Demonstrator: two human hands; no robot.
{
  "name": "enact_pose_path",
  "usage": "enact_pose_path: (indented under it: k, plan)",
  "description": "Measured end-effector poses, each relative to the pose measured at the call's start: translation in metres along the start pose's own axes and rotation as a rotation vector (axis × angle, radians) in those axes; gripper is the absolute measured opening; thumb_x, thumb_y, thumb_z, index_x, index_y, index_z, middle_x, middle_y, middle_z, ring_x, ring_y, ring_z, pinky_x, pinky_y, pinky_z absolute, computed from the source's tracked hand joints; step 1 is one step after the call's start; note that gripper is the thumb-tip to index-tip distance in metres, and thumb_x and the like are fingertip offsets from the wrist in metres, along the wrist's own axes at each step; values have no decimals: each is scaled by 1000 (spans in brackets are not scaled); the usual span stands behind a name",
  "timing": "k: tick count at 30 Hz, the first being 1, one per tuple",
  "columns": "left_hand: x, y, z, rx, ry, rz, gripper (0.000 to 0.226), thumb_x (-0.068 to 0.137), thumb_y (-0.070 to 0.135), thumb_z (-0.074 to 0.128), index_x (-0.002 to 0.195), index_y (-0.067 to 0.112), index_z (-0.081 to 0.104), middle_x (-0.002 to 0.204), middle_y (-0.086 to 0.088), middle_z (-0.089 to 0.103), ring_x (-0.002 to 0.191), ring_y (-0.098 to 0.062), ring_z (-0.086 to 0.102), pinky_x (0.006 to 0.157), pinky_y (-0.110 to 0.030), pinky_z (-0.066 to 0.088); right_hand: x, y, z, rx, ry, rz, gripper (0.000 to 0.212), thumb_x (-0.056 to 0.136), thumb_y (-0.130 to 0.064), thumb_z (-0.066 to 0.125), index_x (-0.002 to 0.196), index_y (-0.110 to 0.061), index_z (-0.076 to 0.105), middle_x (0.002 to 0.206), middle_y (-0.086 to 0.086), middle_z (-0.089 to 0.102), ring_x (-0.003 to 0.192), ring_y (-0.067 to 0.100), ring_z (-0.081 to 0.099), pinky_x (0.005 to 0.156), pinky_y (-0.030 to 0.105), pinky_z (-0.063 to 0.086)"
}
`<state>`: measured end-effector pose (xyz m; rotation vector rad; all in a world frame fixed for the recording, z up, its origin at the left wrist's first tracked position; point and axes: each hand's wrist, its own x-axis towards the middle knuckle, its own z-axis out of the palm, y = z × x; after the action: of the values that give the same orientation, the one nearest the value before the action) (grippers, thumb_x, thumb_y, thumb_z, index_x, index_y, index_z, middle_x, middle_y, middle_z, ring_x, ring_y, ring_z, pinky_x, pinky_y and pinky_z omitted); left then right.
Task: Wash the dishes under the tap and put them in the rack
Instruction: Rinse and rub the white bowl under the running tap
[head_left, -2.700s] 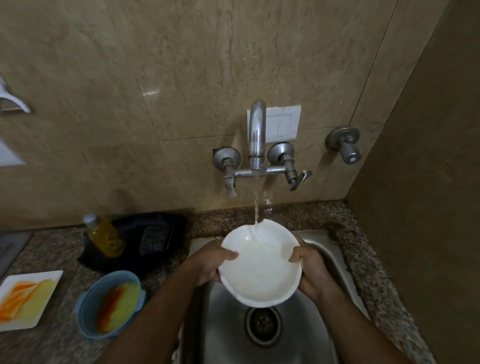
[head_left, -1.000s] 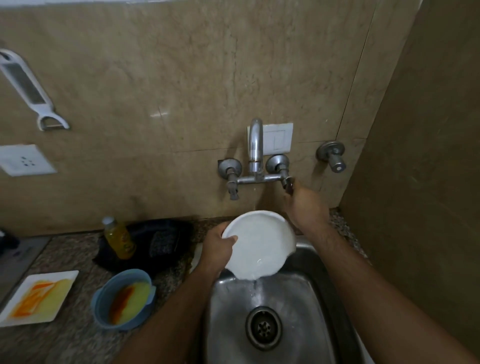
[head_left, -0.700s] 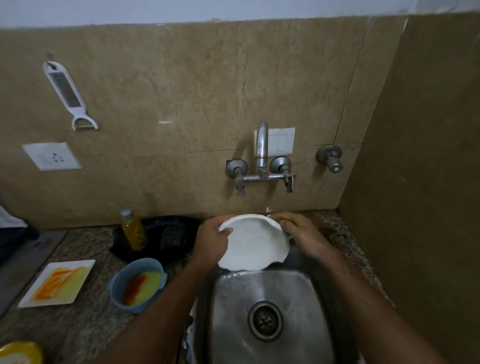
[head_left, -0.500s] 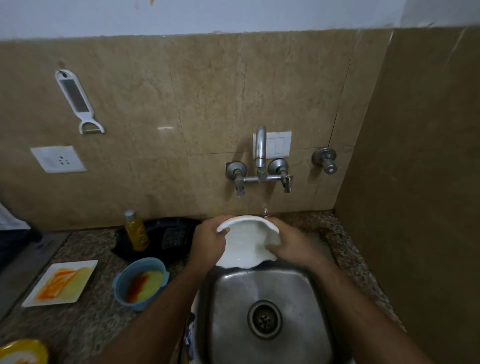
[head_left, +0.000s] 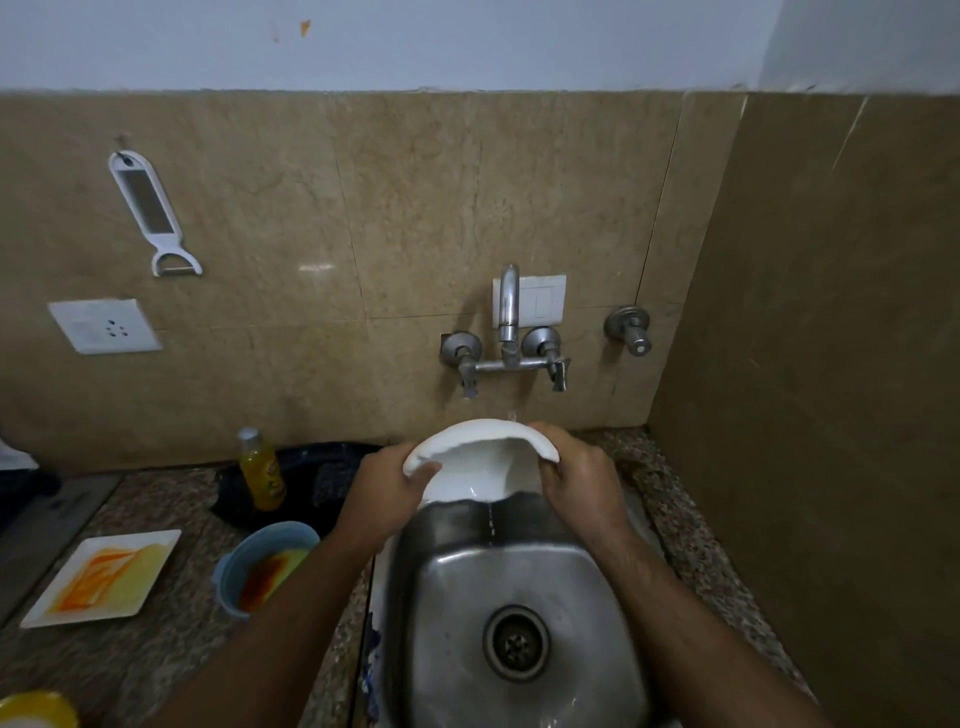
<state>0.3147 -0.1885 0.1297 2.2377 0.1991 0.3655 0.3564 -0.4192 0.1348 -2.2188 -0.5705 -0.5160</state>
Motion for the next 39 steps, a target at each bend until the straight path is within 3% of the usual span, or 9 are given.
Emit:
enact_pose_path:
  k: [11,16,19,22,25,27,30,36,39]
  plan:
    - [9,34,-12,37,62,139,17,94,23,63,107,17,72,77,12,65,71,1,59,60,-9,37,11,-8,-29,-50,57,-89,44,88,-5,66,129,-21,63,116,-2,71,102,10,64,87,14,41]
    - [12,37,-18,101,103,194,13,93,19,64,100,14,74,84,3,69,73,-8,60,60,-3,35,10,-8,-31,-38,94,-108,49,84,-1,66,129,-20,63,116,-3,70,103,7,63,90,11,42]
    - [11,27,-18,136,31,221,11,94,21,61,94,15,71,83,5,67,74,-7,61,61,-11,37,-1,-3,-24,-28,84,-115,40,89,-15,58,129,-16,63,119,-5,69,106,7,63,94,14,45]
    - [4,5,-5,164,-96,134,18,92,29,65,93,12,72,81,4,67,75,-12,63,63,-23,38,-12,1,-14,-47,-107,-19,32,93,-23,58,124,-15,65,113,4,72,102,20,68,84,22,48]
    - [3,-5,4,186,-90,136,33,88,43,61,92,13,73,85,1,71,77,-12,63,66,-25,41,-16,-1,-11,-31,-136,25,40,88,-37,55,119,-16,67,111,5,72,99,19,67,84,23,46]
    - [5,-7,3,204,-125,140,40,85,46,58,100,12,73,94,0,74,84,-13,65,71,-27,46,-18,5,-6,-70,-104,26,35,88,-32,52,116,-17,67,106,6,73,94,24,69,76,23,46]
    - [7,-3,4,242,-114,127,23,89,30,65,103,14,73,96,2,74,84,-9,62,70,-23,40,-16,12,-4,-89,-85,44,24,94,-17,57,116,-20,67,104,4,73,91,24,69,71,24,48]
    - [11,-6,3,250,-165,151,18,84,19,56,82,7,69,76,-5,70,71,-18,64,65,-30,48,-14,20,-5,-90,-64,-7,37,89,-8,59,121,-25,65,107,-3,73,93,19,69,75,24,50]
    - [9,-3,0,212,-104,265,24,84,21,52,91,13,74,80,-2,73,73,-14,65,69,-29,50,-15,19,-5,-43,3,-59,41,87,-9,60,125,-24,64,114,-7,71,101,12,67,86,25,52]
